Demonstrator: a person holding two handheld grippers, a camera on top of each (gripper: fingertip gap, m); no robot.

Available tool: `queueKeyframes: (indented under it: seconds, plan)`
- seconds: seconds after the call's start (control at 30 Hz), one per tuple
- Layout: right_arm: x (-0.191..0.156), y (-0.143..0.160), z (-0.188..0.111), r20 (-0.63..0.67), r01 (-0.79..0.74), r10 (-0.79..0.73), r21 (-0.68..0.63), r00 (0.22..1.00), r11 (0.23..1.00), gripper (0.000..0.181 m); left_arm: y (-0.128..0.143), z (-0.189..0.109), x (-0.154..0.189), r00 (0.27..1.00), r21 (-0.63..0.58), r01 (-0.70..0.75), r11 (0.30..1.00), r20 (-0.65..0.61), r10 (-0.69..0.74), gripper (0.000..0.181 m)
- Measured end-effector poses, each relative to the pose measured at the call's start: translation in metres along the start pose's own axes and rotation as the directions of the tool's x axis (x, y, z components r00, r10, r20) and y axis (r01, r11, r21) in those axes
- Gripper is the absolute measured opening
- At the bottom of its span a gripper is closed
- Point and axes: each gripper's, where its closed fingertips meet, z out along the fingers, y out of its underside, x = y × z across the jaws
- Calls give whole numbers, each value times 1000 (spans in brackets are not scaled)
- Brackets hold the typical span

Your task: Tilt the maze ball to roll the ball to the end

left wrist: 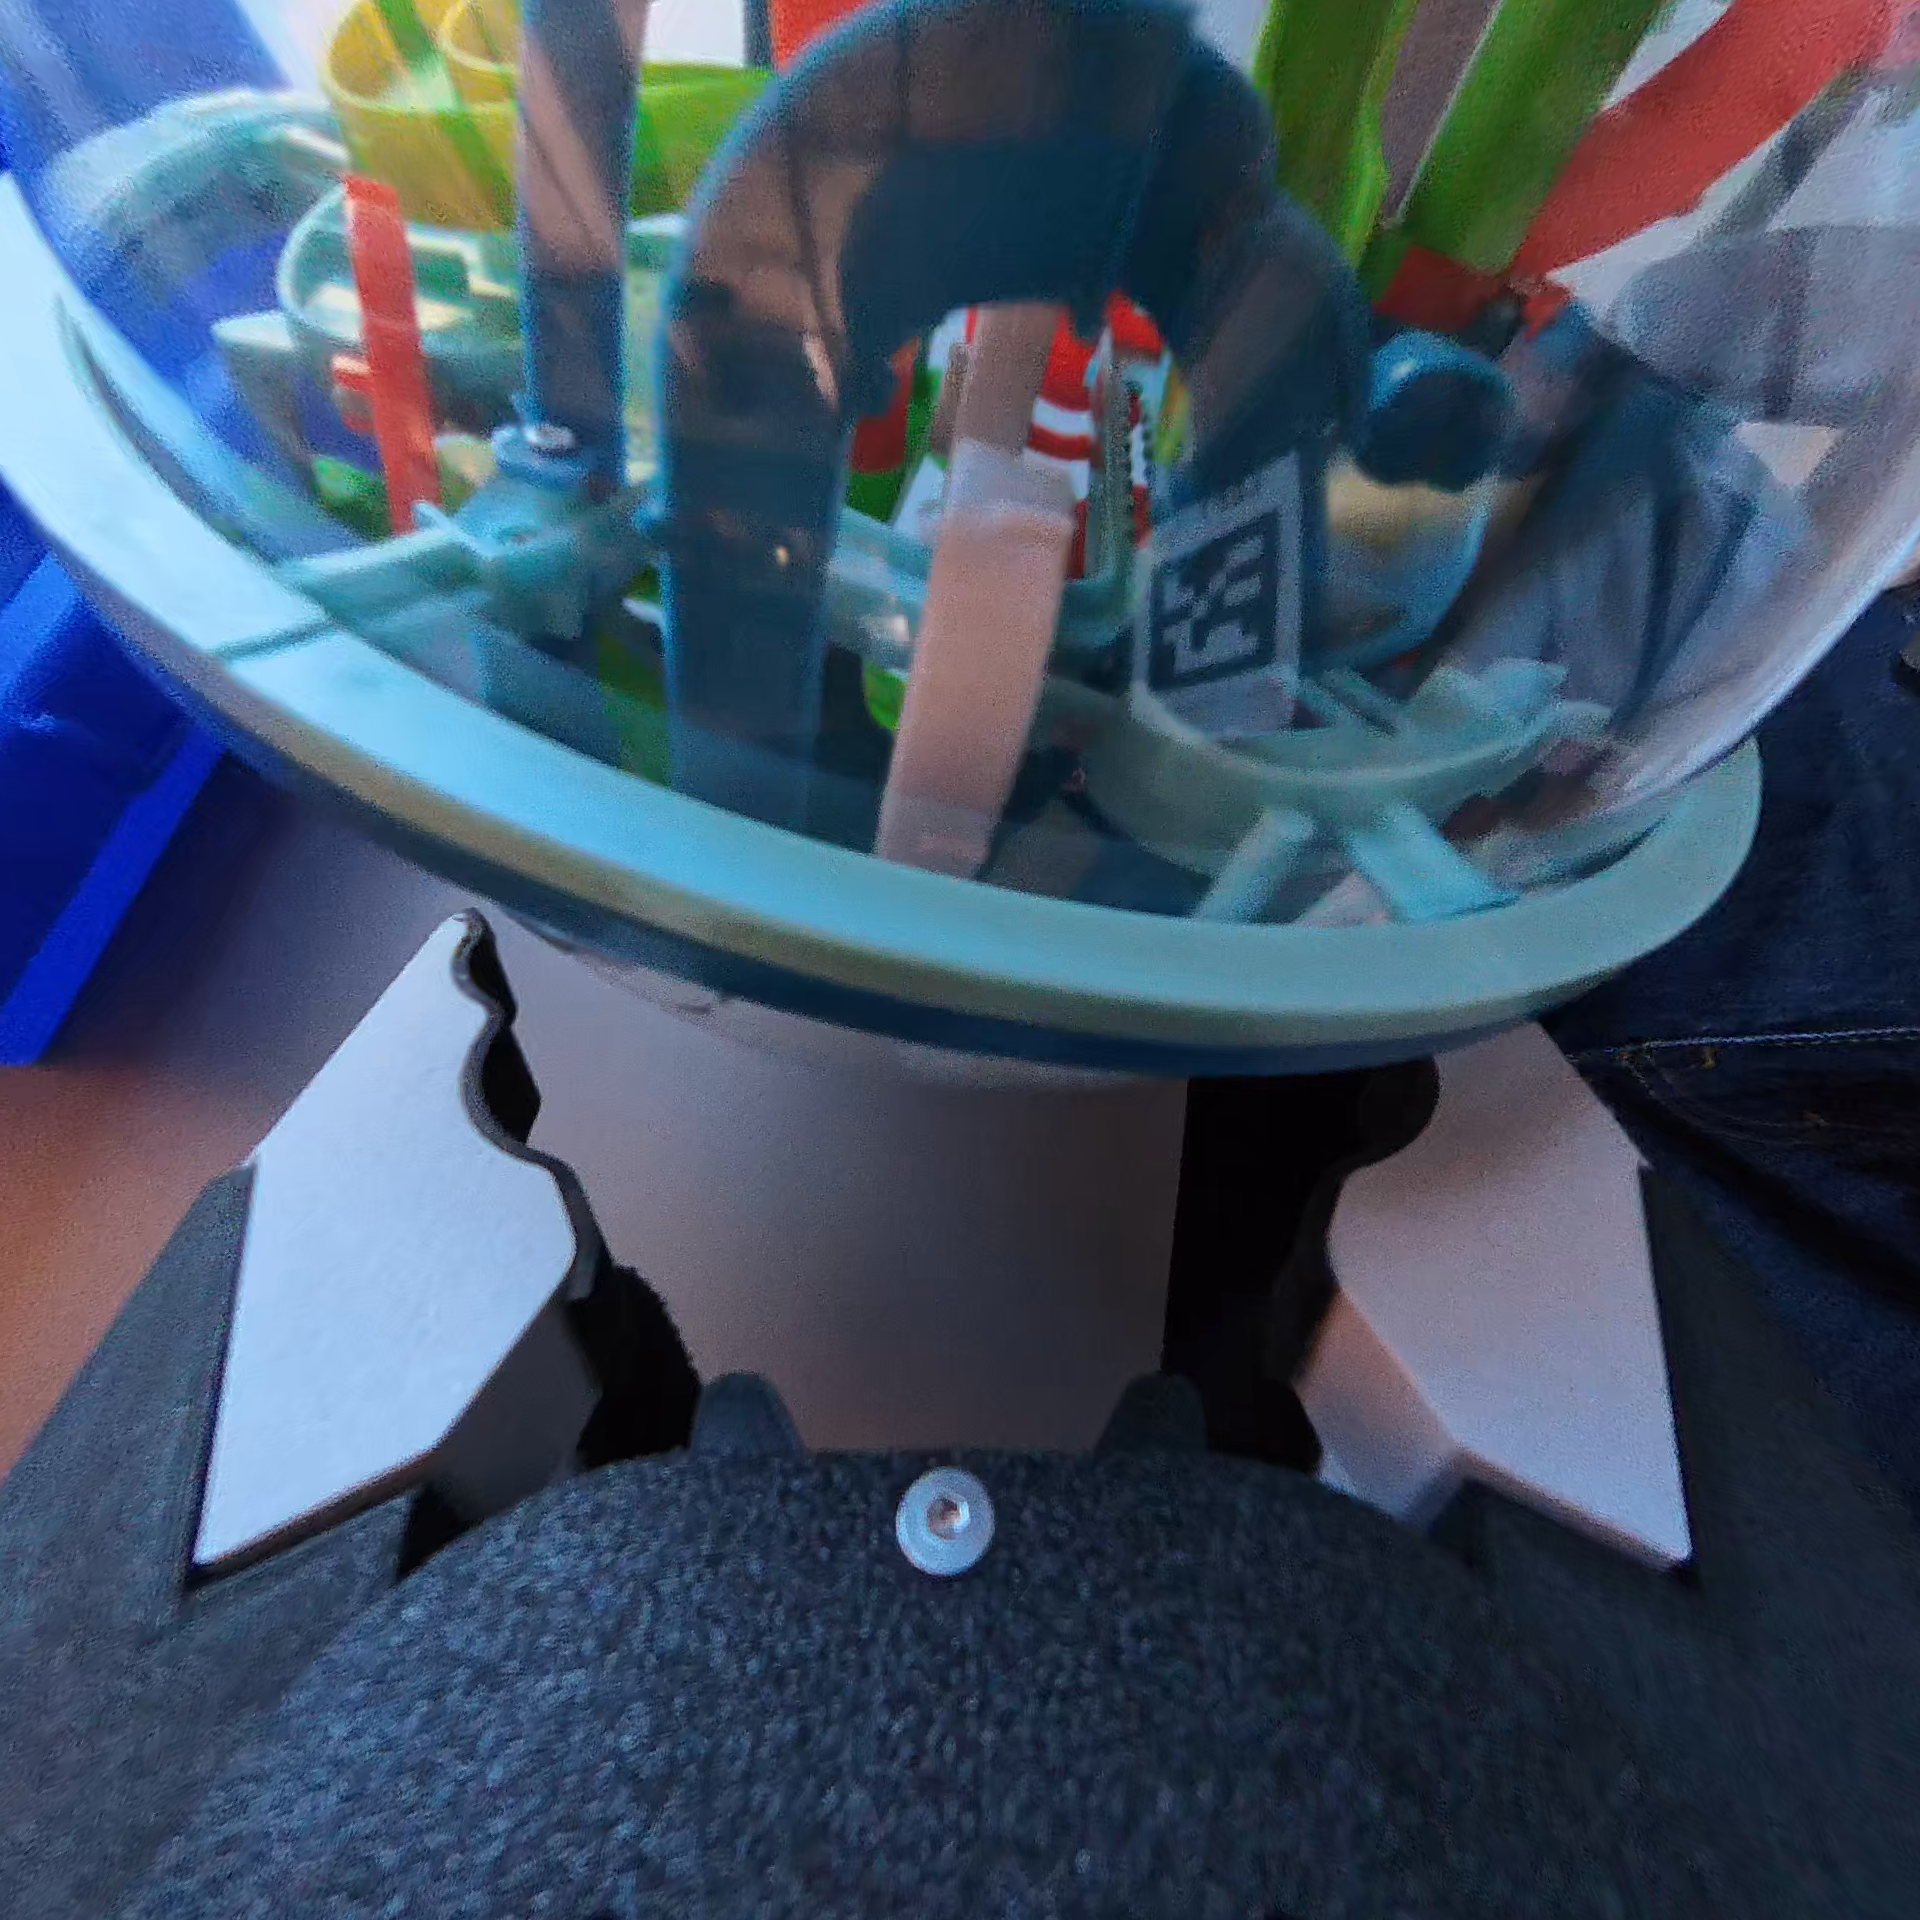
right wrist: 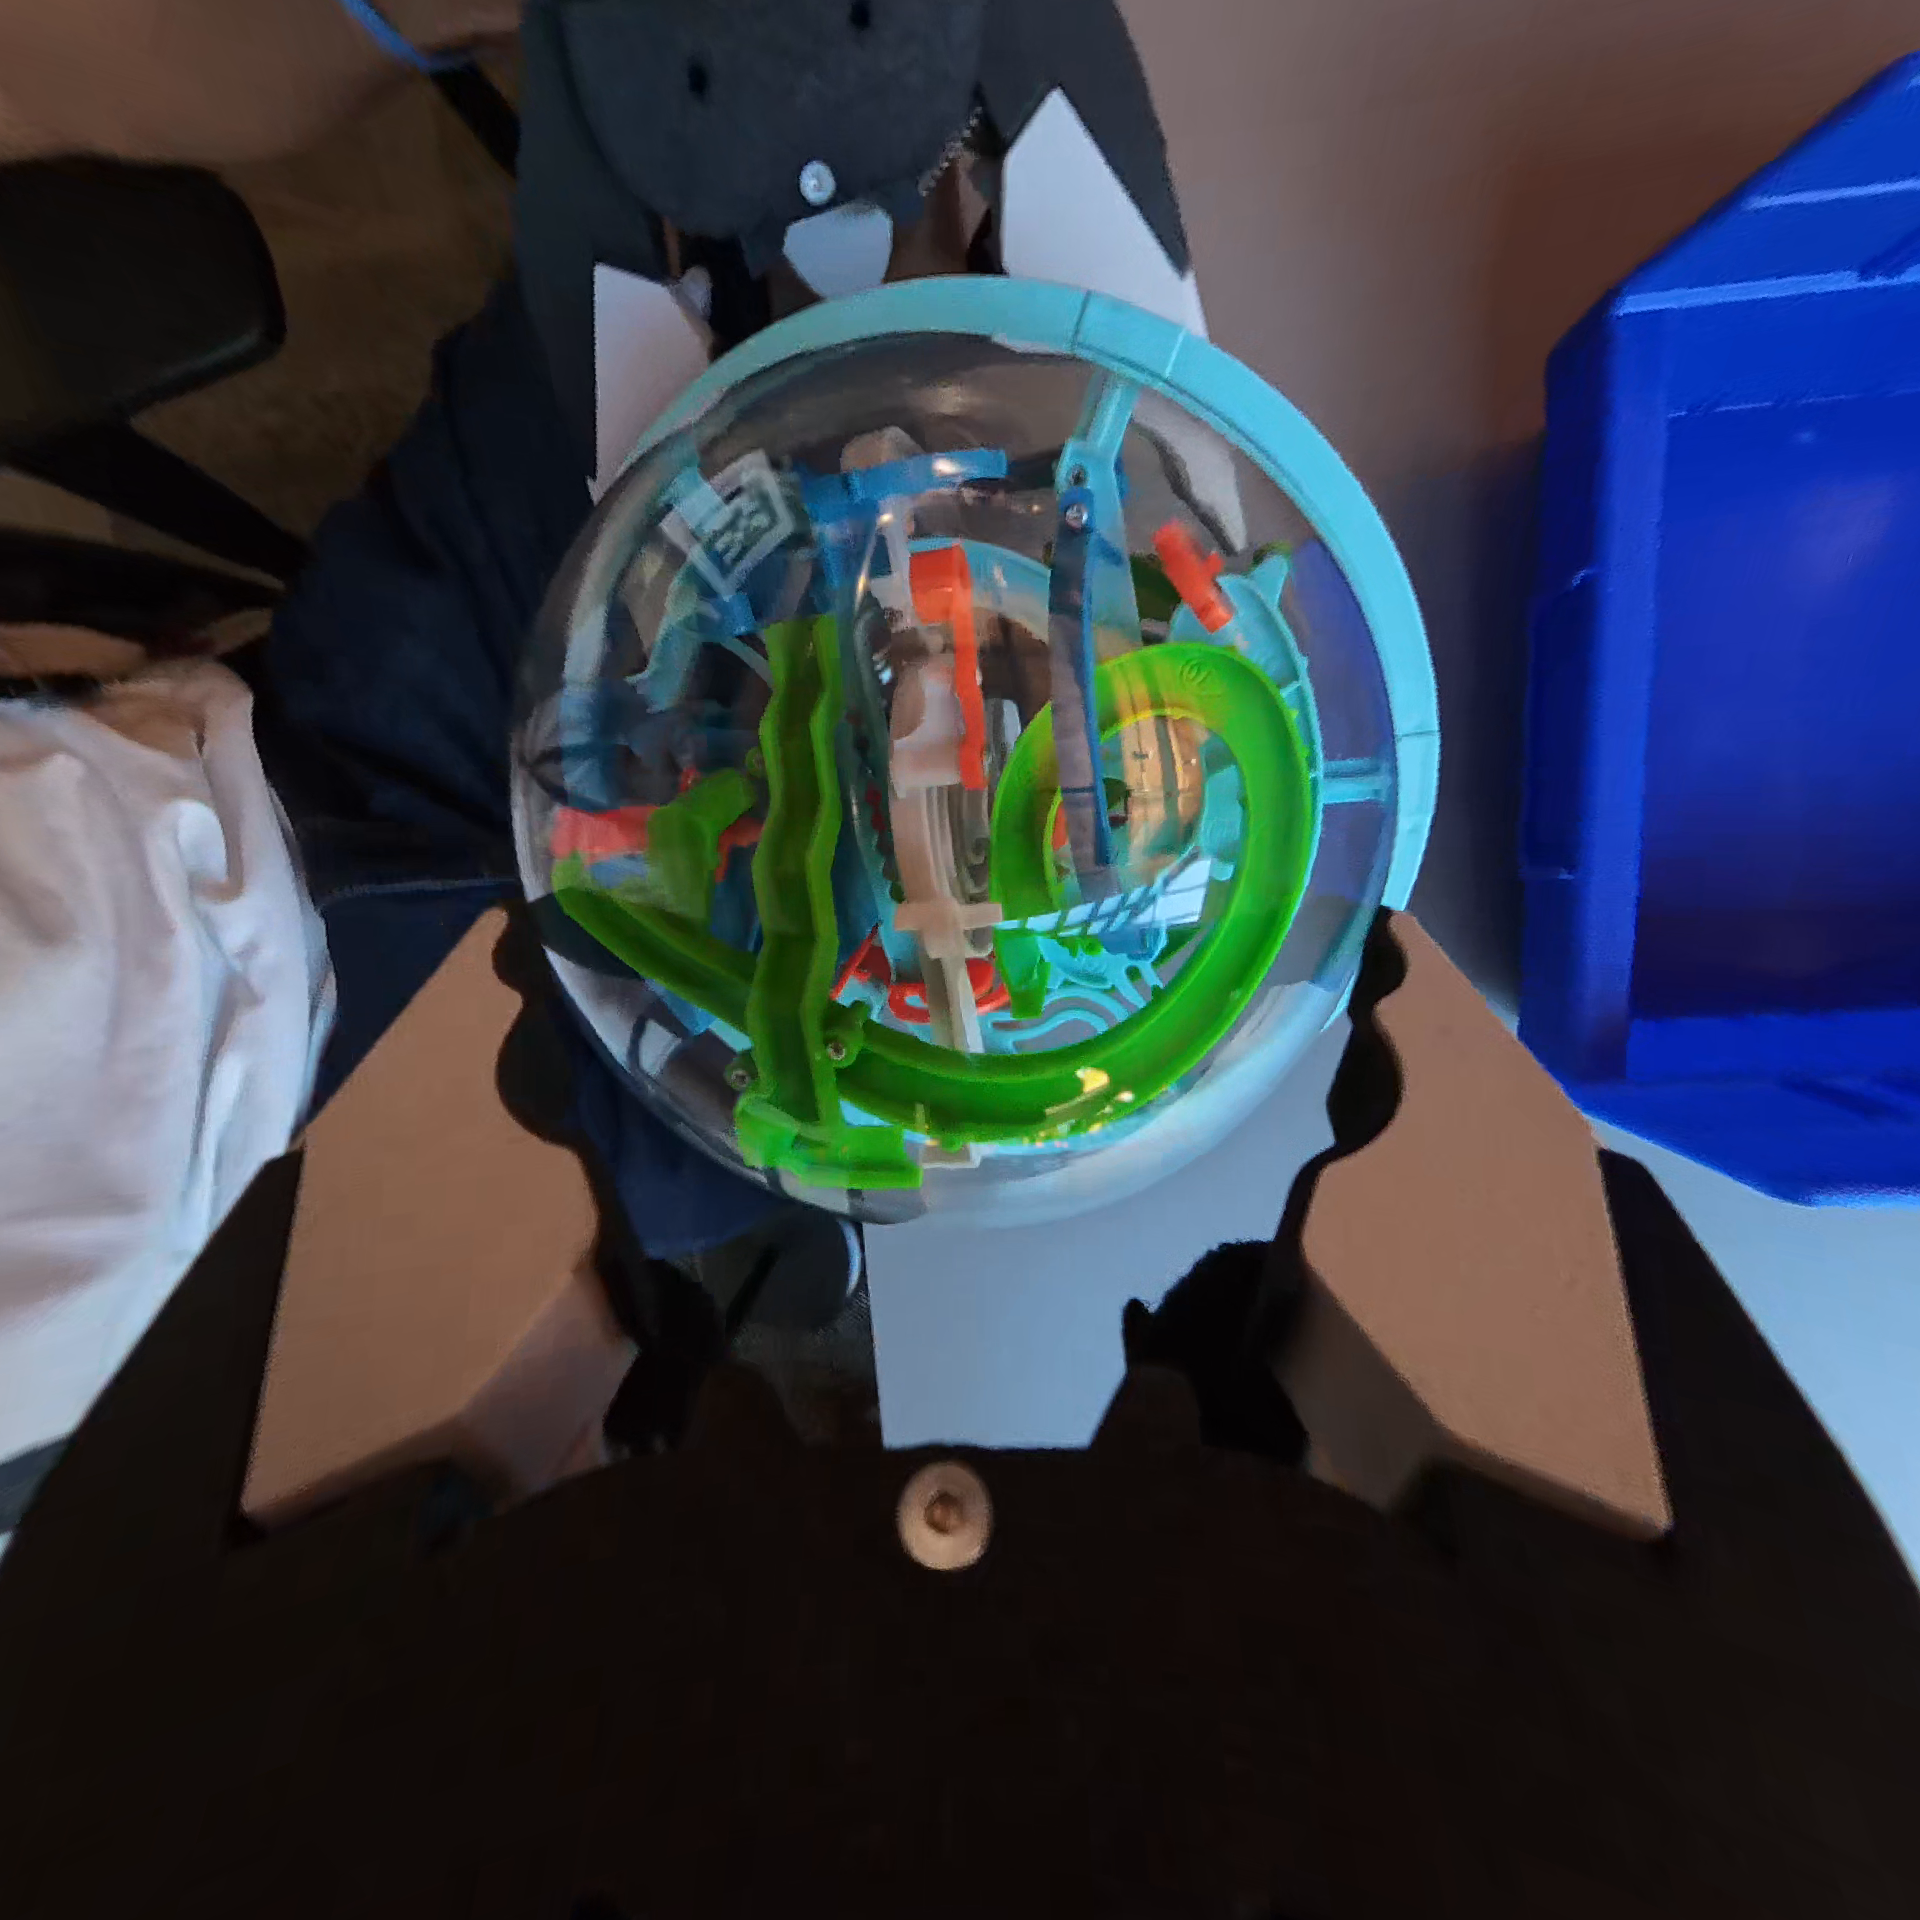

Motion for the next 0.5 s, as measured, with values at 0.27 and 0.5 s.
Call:
queueKeyframes:
  seconds: [0.27, 0.5]
  plan:
    - [3, 3, 2, 32, 20, -20, -8, 999, 1000, 152, -5, 9, 10, 994, 34, 21, 999, -106, -17, 157]
    - [7, -3, -19, -75, -149, 161, 141, 984, 979, 154, -8, 9, 10, 994, 41, 38, 998, -102, -33, 154]
